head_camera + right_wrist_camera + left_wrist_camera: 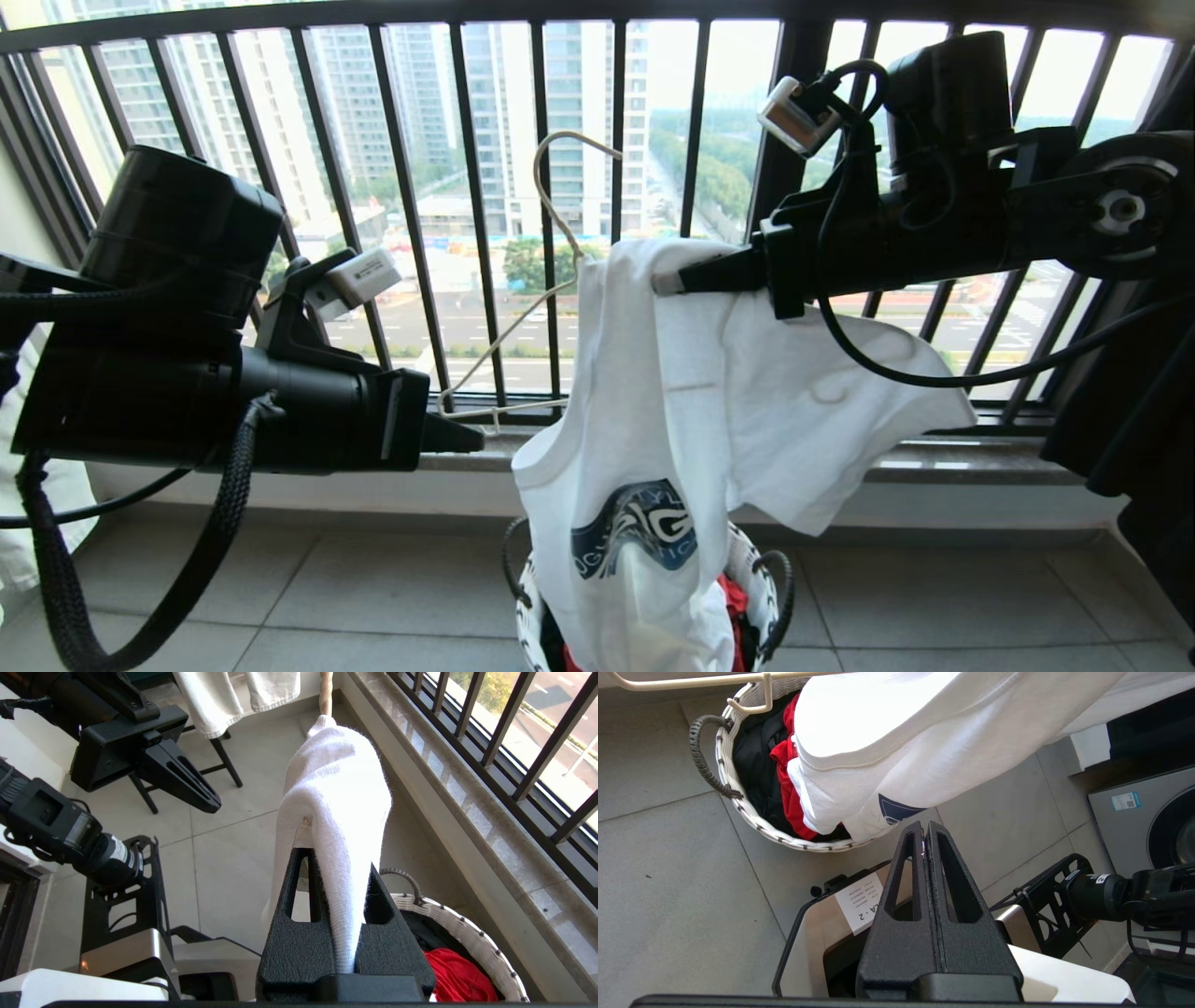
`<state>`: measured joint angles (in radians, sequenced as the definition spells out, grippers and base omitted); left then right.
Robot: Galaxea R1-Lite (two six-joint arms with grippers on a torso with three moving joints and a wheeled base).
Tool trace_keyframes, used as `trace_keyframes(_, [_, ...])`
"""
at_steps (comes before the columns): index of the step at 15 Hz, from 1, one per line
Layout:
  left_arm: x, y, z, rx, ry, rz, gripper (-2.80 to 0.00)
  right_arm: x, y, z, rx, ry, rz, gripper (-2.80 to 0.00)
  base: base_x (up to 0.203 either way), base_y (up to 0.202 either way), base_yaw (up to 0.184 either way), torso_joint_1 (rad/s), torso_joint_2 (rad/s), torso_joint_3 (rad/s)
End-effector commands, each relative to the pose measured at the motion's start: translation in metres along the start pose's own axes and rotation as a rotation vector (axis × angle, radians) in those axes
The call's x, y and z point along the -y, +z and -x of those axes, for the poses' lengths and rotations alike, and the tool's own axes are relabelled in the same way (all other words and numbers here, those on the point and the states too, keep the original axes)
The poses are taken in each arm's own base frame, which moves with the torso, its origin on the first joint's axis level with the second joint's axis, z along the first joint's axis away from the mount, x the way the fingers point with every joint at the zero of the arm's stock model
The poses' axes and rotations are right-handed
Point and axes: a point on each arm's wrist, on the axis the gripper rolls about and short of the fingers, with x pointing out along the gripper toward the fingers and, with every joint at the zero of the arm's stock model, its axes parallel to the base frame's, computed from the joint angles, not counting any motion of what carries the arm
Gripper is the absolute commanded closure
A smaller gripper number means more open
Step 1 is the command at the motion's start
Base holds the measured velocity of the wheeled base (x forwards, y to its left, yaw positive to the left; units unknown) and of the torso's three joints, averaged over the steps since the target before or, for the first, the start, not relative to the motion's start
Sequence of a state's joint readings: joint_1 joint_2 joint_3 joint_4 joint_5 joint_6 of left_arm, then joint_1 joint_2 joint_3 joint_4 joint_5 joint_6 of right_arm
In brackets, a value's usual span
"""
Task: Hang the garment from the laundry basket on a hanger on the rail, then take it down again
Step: Hang the clothes on the clothes rack
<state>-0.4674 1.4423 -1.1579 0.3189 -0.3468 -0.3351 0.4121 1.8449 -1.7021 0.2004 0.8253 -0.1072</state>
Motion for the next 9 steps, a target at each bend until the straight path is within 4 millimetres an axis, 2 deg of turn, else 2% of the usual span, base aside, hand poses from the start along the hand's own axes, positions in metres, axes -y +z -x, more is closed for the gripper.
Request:
trace_keyframes(1, [0.001,0.000,0.016,0.042,0.001,-0.011,0.00,0.000,-0.001,-0.001,-0.004,0.012,-0.004,0.00,0.000,0.000,0.000,0.000,0.00,0.000])
trace_keyframes(4, [-0.017,-0.007,0.035,0.077,0.033,-0.115,0.00,0.001,-0.004,-0.003,-0.004,0.078,-0.009,0.00,0.000,0.000,0.000,0.000,0.00,0.000])
trace_keyframes(7, [-0.048,-0.016,0.054,0.109,-0.126,-0.197,0.00,0.008,-0.006,-0.012,-0.009,0.114,-0.016,0.00,0.000,0.000,0.000,0.000,0.00,0.000])
trace_keyframes(9, [-0.071,-0.022,0.067,0.157,-0.215,-0.268,0.00,0.005,-0.005,-0.020,-0.027,0.137,-0.030,0.00,0.000,0.000,0.000,0.000,0.00,0.000])
